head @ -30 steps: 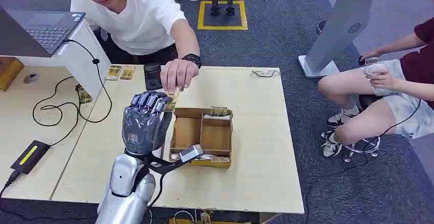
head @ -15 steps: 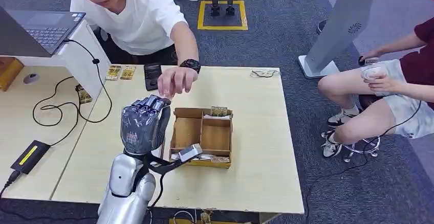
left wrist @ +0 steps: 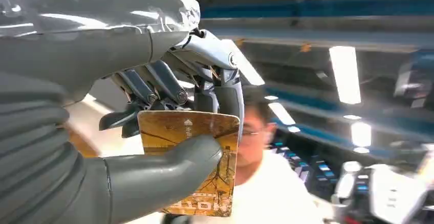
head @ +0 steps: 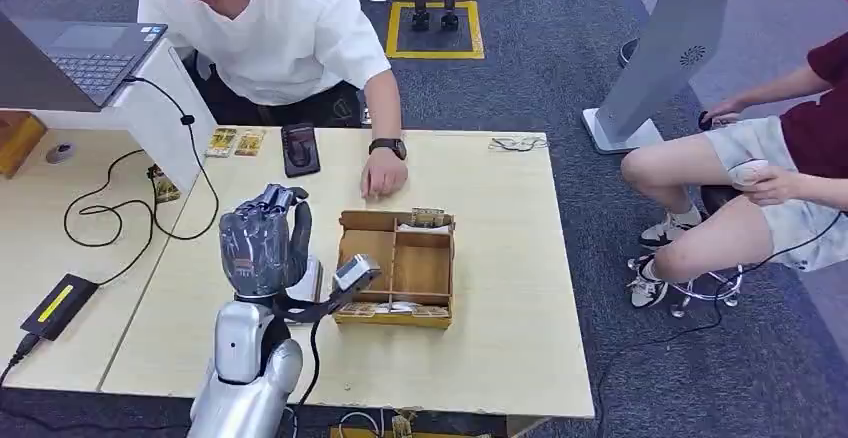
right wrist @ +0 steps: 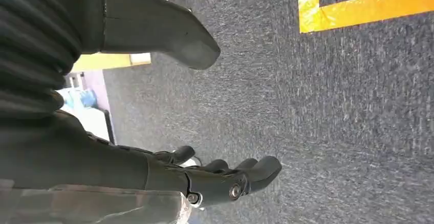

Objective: Pass the card to the sensor for recognition and then transmit it.

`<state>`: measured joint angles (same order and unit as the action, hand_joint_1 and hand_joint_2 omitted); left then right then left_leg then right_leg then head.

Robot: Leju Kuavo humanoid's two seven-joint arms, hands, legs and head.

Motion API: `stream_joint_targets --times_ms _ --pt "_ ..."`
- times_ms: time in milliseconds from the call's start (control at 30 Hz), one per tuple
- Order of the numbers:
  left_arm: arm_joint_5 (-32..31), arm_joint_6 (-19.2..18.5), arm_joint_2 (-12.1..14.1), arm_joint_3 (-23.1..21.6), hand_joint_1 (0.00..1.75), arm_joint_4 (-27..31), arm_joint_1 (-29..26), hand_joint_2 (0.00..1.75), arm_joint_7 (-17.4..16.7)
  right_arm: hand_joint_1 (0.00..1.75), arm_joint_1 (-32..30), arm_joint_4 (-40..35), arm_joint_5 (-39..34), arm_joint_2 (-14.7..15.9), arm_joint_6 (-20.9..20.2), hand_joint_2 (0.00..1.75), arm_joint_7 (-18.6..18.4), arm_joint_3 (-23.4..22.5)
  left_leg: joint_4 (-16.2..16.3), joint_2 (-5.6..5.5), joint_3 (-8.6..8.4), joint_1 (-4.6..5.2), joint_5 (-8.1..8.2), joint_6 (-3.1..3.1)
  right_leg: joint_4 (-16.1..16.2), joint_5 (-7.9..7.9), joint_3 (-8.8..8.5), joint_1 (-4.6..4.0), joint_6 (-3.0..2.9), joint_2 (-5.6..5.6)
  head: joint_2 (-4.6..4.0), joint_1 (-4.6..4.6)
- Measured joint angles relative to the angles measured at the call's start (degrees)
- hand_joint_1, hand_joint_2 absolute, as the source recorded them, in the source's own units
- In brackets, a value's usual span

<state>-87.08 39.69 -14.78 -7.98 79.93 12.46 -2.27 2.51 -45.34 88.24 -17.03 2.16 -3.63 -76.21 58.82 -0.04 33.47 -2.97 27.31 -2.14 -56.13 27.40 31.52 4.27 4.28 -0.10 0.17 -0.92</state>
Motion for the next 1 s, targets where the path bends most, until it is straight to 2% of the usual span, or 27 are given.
stream_joint_targets --times_ms 200,533,800,1000 --pt "0.2 -0.3 1.0 1.4 1.75 -0.5 0.0 1.75 -0.6 0.0 0.4 2.6 0.0 1.5 0.6 1.75 -0.5 -0.6 0.0 0.0 0.01 0.0 0.01 0.0 0.0 0.0 0.01 0.0 0.0 0.0 0.0 0.0" --pt "0.1 -3.2 1.4 1.7 1.75 -0.5 -1.0 1.75 -0.7 0.0 0.8 5.7 -0.1 3.0 1.4 1.75 -1.0 -0.8 0.0 0.0 0.0 0.0 0.0 0.0 0.0 0.0 0.0 0.0 0.0 0.0 0.0 0.0" --pt "-0.1 -5.8 1.5 1.7 1.75 -1.4 -1.8 1.75 -4.2 0.0 0.8 6.1 -0.2 3.4 1.4 1.75 -1.7 -1.1 0.0 0.0 0.01 0.0 0.01 0.0 0.0 0.0 0.01 0.0 0.0 0.0 0.0 0.0" --pt "-0.1 -6.7 1.6 2.8 1.75 -3.0 -2.6 1.75 -5.2 0.0 0.9 6.4 -0.4 3.4 1.6 1.75 -2.2 -1.1 0.0 0.0 0.01 0.0 0.01 0.0 0.0 0.0 0.01 0.0 0.0 0.0 0.0 0.0"
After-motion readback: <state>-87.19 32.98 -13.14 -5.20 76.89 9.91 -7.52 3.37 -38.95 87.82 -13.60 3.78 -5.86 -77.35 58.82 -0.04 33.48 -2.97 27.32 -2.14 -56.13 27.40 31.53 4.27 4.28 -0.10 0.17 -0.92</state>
